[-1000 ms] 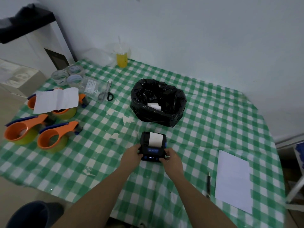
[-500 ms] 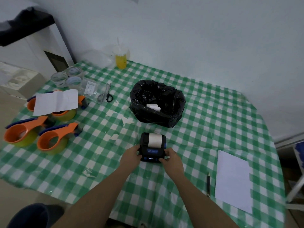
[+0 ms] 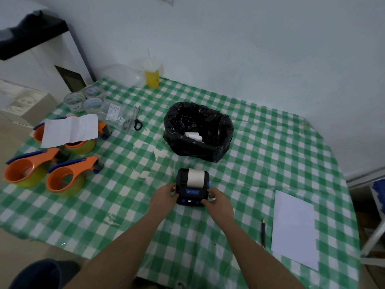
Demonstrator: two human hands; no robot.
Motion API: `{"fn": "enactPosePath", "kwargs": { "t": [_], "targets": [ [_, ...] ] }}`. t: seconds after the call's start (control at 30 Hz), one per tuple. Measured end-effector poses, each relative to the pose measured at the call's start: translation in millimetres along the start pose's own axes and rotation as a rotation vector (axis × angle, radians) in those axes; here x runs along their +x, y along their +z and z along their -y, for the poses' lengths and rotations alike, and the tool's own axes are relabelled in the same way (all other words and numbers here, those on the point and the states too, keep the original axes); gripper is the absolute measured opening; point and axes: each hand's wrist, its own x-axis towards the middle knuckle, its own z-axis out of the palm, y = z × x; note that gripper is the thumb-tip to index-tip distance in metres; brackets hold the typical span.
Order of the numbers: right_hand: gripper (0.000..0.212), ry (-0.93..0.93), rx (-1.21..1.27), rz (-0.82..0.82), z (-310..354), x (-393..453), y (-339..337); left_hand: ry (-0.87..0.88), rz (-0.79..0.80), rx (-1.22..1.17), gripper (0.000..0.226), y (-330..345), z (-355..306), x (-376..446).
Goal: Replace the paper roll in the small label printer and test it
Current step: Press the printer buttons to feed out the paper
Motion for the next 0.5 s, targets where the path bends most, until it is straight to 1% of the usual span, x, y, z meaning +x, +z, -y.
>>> {"fn": "enactPosePath", "kwargs": {
  "t": [0.27, 0.5],
  "targets": [
    [0.031, -0.011, 0.012, -0.021, -3.9, -4.0, -6.0, 0.004, -0.050, 0.045, 0.026, -8.4, -4.7, -2.9],
    [0.024, -0.027, 0.005, -0.033, -6.2, -7.4, -8.1, 0.004, -0.047, 0.050, 0.024, -9.3, -3.2, -6.8]
  ]
}}
